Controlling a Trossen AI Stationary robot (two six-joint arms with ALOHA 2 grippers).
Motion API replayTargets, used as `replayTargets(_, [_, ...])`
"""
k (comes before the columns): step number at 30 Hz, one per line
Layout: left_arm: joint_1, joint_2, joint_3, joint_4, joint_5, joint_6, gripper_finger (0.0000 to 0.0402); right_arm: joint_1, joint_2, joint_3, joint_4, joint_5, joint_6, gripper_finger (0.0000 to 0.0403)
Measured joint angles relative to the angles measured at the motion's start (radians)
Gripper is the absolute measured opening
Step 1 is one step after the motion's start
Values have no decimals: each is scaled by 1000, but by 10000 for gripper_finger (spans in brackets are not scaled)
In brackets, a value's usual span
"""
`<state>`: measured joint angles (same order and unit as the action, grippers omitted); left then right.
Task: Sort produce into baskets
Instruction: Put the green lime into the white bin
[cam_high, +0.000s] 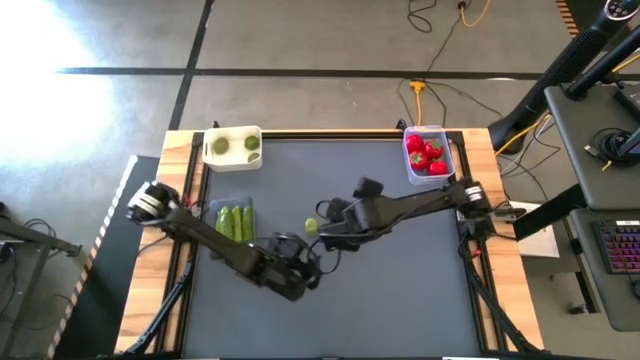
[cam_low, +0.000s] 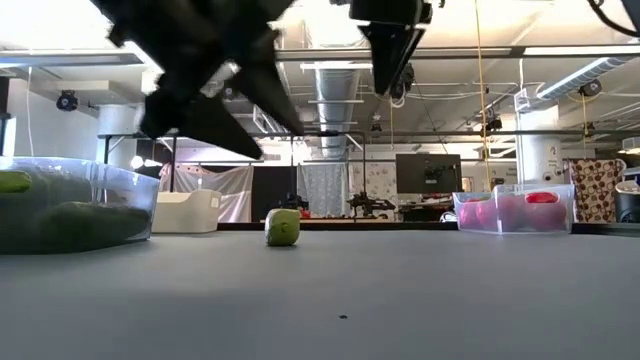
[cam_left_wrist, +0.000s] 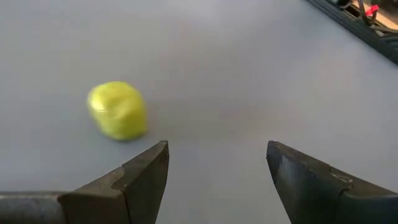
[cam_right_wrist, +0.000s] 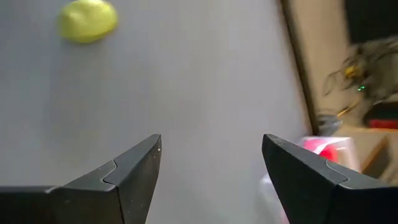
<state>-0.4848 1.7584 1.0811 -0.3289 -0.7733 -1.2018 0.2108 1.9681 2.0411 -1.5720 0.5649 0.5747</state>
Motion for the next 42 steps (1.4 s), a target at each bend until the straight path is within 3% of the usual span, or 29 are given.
replayTargets(5, [8, 135, 152, -67, -2, -33, 254, -6, -162, -118, 1, 147, -13, 281])
replayTargets(9, [29, 152, 208, -192, -1, -90, 254, -24, -316, -242, 1, 248, 13, 286])
replayTargets(16, [98, 117, 133, -207, -1, 17, 254, -102, -550, -448, 47, 302, 205, 280])
replayTargets(20, [172, 106, 61, -123, 70, 14, 254, -131, -618, -527, 62, 290, 307, 274])
replayTargets(27, [249, 105, -11, -47, 84, 14, 254, -198, -630, -585, 100, 291, 229, 268])
replayTargets(32, [272, 107, -102, 150, 110, 26, 254, -280, -582, -581, 193, 288, 98, 263])
replayTargets(36, [286, 113, -150, 290, 125, 77, 254, -336, -543, -567, 274, 226, -28, 258])
replayTargets(42, [295, 114, -146, 282, 141, 85, 238, -372, -506, -561, 317, 186, -141, 251])
